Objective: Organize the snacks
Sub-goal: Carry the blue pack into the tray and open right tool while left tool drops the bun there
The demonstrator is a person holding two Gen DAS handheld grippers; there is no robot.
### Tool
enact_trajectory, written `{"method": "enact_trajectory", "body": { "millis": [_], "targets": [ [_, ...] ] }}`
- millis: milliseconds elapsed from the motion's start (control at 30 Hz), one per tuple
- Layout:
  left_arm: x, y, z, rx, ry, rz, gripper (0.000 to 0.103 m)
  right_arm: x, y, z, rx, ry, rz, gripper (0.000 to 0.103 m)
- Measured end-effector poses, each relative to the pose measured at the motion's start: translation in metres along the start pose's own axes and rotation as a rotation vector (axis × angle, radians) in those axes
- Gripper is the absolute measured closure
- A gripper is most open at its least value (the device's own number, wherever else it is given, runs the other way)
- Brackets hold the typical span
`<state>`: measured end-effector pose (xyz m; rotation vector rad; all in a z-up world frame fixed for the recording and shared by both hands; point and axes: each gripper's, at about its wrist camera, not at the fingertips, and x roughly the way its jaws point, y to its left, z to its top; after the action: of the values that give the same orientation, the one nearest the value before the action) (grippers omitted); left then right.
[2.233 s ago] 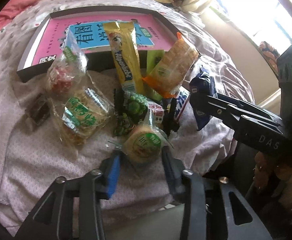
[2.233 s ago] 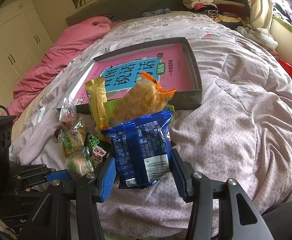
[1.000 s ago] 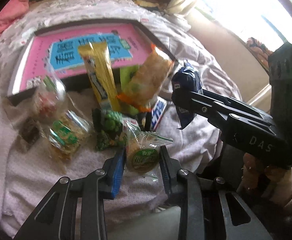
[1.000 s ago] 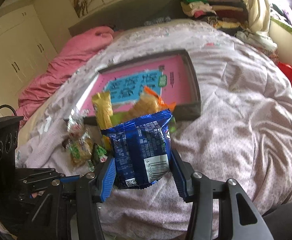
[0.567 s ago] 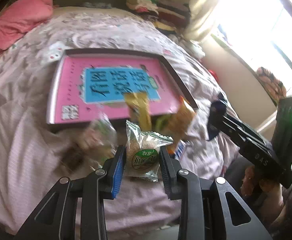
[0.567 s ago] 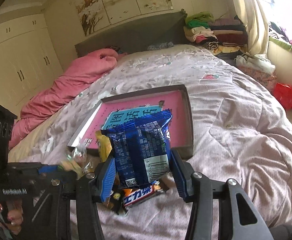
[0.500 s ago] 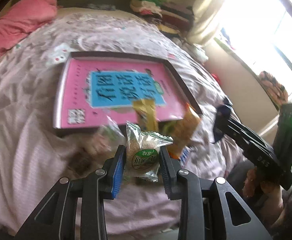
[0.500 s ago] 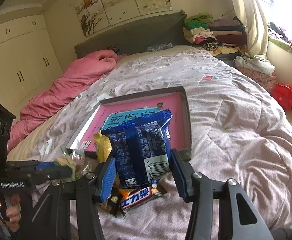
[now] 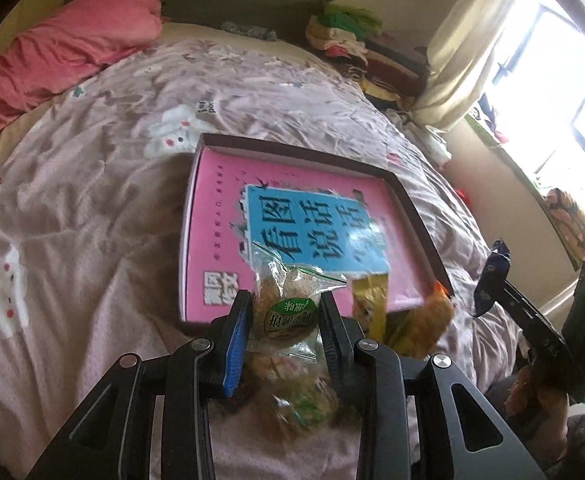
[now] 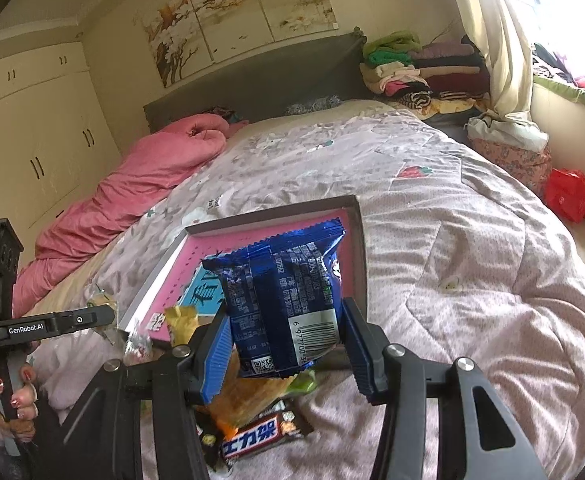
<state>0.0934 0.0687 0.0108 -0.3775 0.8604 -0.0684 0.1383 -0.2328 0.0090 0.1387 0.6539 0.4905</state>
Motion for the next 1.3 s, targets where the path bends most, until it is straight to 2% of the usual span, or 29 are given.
{"method": "enact_trajectory", "body": {
  "millis": [333,700,1033,1300],
  "targets": [
    [0.015,0.008,0.016,-0.01,-0.02,0.026,0.068,0.014,-0.011,0.016,0.001,-0.022,-0.023,0.052],
    [0.037,0.013,0.024,-0.017,-0.013,0.061,0.068,0.035,-0.013,0.023,-0.009,0.005,-0.029,0.051],
    [0.055,0.021,0.022,-0.029,0.023,0.073,0.068,0.061,-0.018,0.028,0.009,0.063,-0.019,0.051],
    [0.064,0.022,0.02,-0.022,0.042,0.078,0.068,0.083,-0.02,0.021,0.019,0.149,-0.015,0.051]
  ]
}}
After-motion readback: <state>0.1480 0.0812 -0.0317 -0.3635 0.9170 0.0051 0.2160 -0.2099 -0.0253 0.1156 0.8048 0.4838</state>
